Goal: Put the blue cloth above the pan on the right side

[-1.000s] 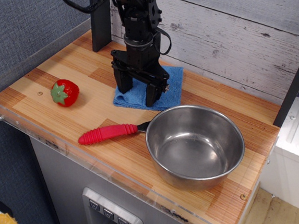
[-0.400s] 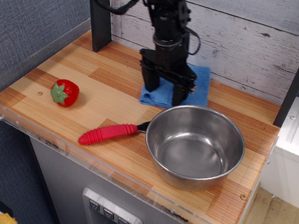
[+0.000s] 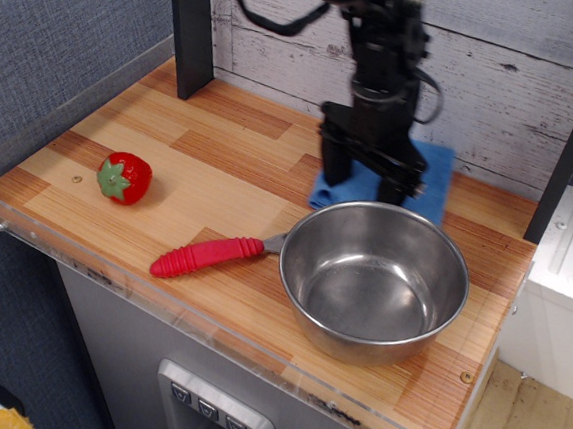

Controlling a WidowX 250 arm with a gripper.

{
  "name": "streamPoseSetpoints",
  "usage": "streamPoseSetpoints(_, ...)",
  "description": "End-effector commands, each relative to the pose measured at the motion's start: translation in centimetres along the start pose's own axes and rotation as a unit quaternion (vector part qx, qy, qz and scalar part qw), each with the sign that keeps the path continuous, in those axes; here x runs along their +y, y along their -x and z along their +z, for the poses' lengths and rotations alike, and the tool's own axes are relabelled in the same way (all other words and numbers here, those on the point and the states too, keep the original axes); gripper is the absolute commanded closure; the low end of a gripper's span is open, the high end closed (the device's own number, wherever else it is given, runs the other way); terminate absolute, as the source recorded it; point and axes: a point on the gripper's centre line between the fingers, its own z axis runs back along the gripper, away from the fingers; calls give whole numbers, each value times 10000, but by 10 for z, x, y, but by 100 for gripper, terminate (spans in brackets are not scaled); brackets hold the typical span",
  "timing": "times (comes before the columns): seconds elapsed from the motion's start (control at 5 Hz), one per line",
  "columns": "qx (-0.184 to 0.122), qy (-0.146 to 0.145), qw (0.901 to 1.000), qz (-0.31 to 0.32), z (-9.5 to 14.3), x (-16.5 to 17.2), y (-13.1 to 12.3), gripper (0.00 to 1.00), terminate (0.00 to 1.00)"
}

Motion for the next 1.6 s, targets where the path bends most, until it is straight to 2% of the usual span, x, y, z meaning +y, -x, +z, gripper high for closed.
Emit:
streamPoseSetpoints(0.0,666,196,9931,-949,-41,-79,6,0,0)
streamPoseSetpoints(0.4,577,294,9957,-655,-36,-67,12,0,0)
streamPoseSetpoints(0.8,277,221,9991,-226,-1,-45,20,0,0)
streamPoseSetpoints(1.0,16,383,9993,-44,20,-35,25,0,0)
streamPoseSetpoints(1.2,-188,318,9992,159,37,-29,31,0,0)
streamPoseSetpoints(1.4,-223,343,9990,202,40,-27,32,0,0)
